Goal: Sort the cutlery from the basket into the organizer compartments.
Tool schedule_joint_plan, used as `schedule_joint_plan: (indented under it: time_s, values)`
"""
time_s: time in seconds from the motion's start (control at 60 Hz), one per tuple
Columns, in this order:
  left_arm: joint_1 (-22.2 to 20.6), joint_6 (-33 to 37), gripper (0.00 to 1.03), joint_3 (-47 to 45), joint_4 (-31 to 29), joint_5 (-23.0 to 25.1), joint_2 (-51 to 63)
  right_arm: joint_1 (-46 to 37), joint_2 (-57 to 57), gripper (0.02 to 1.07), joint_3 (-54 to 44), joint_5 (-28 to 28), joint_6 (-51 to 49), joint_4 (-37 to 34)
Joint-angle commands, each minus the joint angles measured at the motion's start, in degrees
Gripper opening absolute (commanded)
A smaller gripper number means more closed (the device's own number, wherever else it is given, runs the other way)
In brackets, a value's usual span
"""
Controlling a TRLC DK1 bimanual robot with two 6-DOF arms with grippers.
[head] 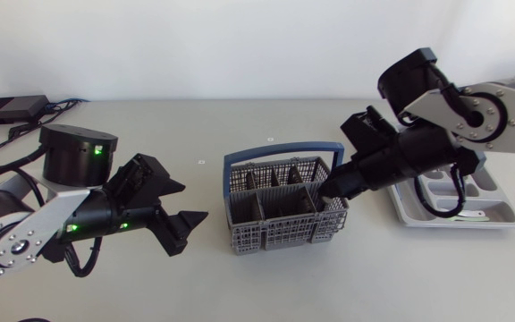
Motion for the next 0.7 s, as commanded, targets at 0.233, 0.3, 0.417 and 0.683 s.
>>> schedule_joint_plan:
  time_s: [0.233,0.3,0.417,0.683]
  values:
    - [-1.1,-0.54,0.89,-1.46,-1.21,0.51,-2.06,-9.29,-6.46,0.08,6.91,-13.97,-0.09,-6.65]
    - [-1.19,-0.54,0.89,-1.29,-1.65,0.51,-2.33,-11.48,-7.6,0.08,8.05,-16.43,-0.09,-8.58]
    - [-1.27,-0.54,0.89,-0.76,-2.36,0.51,-2.85,-14.47,-9.62,0.07,10.07,-19.59,-0.35,-12.36]
    - [-1.45,-0.54,0.9,-0.67,-3.06,0.42,-3.38,-25.55,-14.02,0.08,10.42,-18.19,-5.54,-20.27]
